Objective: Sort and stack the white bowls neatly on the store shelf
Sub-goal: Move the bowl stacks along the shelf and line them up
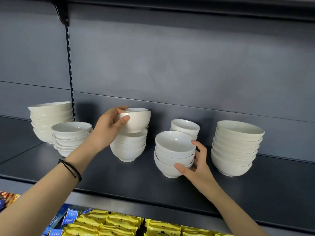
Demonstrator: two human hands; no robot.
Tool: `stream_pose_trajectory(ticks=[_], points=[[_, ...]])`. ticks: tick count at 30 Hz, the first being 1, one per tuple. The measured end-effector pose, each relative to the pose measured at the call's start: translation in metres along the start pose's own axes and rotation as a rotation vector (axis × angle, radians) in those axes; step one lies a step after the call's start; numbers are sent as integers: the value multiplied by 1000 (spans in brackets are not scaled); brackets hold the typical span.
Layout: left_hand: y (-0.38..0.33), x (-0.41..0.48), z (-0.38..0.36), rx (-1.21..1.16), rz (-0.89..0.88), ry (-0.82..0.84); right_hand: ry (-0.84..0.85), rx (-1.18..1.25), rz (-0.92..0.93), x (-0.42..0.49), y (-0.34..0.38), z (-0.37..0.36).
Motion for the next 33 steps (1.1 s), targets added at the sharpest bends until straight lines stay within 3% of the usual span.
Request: stream_pose_trajectory(ticks=[3,7,12,14,17,22,28,33], points=[[-25,-1,-1,-81,-62,-10,-25,-80,43,-3,7,-1],[-62,-7,-13,-182,-179,52,-210,-264,298,1,39,1],[-111,-12,-46,-262,-406,150,-147,135,247,24,104,13],[-128,-11,-61,-281,-466,156,-158,177,232,29,121,29],[-152,-4,-85,-408,-397,158,-226,141,248,28,140,58],[-184,9,-138,-660,-90,208,-299,96,272,27,145,114],[-193,11,-192,-669,-26,311,-294,51,227,34,128,166],[-182,13,-216,-537,-63,381,-218,-20,128,40,104,190]])
Point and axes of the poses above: each hand's wrist, its own x-axis towards the middle knuckle, its own z-axis out of the back of the hand, y = z × x, the point moved 1 cm from there along x, towards the middle knuckle, and after that the axes turned 12 degrees about x, right-handed, at the moved point
